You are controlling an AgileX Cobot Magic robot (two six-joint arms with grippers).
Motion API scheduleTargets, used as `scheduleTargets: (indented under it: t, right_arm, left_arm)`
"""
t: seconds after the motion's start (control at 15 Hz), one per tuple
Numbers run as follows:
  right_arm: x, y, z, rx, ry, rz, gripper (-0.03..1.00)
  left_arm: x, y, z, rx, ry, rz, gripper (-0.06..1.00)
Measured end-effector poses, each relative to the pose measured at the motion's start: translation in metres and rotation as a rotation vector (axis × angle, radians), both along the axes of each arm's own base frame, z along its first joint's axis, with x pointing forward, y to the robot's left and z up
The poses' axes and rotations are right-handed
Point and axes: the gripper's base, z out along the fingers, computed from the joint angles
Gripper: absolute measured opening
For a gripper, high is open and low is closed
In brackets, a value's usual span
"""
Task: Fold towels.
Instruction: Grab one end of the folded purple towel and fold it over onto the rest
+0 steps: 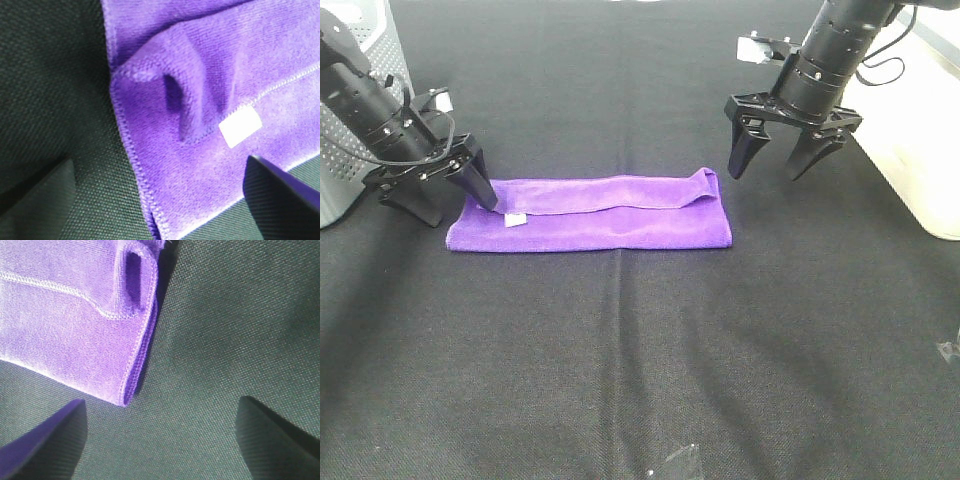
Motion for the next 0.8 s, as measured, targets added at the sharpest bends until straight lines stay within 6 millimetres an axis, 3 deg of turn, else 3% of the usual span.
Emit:
scheduleTargets:
  t: [0.47,0.6,0.8]
  right_arm:
    - [0.000,0.000,0.000,0.000,0.000,0.000,0.78]
    - [0.000,0.000,0.000,0.000,0.000,0.000,0.78]
    - [0.000,0.000,0.000,0.000,0.000,0.000,0.78]
  left_arm:
    - [0.001,-0.023,-0.011,-0.074,0.035,-0.016,0.80]
    - [-0.002,-0.045,-0.013,-0.086,0.041,-0.056,0.77]
    - [-0.004,-0.056,-0.017,-0.097,0.047,-0.068,0.57]
